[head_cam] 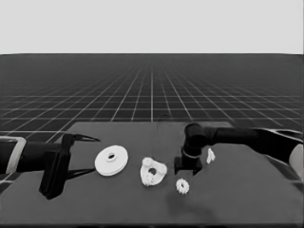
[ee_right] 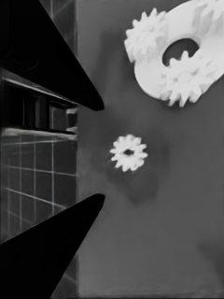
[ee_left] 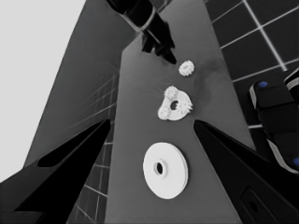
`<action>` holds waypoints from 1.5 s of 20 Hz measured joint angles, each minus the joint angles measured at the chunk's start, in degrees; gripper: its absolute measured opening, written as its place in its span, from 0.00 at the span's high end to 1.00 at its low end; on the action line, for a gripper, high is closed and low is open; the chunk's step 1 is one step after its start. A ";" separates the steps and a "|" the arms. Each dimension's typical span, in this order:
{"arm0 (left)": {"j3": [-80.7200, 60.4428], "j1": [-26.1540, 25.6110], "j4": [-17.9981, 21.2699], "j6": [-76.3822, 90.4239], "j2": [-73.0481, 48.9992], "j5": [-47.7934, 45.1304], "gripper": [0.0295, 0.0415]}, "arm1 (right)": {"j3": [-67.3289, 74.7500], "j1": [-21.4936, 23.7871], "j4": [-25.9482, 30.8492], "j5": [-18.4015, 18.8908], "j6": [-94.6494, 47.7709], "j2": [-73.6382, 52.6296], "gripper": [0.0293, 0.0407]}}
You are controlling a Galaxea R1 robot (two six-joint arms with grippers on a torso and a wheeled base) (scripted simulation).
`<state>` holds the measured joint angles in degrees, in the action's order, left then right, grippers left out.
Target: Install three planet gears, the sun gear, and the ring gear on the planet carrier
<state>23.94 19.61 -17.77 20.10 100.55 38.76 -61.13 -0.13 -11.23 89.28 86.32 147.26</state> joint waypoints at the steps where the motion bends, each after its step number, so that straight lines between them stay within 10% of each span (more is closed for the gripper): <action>1: 0.00 0.00 0.00 0.00 0.00 0.00 0.25 | 0.37 0.00 -0.01 0.00 0.03 -0.33 0.19; 4: 0.00 0.00 0.00 0.00 0.00 0.00 0.25 | 0.80 0.02 -0.01 0.00 0.06 -0.69 0.19; 8: 0.00 0.00 0.00 0.00 0.00 0.00 0.25 | -5.08 -12.12 -11.90 -2.39 -3.88 0.67 0.19; 14: 0.00 0.00 0.00 0.00 0.00 0.00 0.25 | -6.34 -13.44 -13.23 -3.02 -4.62 1.01 0.19; 16: 0.00 0.00 0.00 0.00 0.00 0.00 0.25 | -6.37 -13.47 -13.27 -3.04 -4.64 1.01 0.82; 24: 0.00 0.00 0.00 0.00 0.00 0.00 0.25 | -6.39 -13.47 -13.28 -3.04 -4.65 1.02 0.85; 30: 0.00 0.00 0.00 0.00 0.00 0.00 0.25 | 0.85 -0.56 -0.66 0.01 0.02 -0.76 0.85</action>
<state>23.94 19.61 -17.77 20.10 100.55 38.76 -60.28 -0.69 -11.89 89.29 86.34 146.51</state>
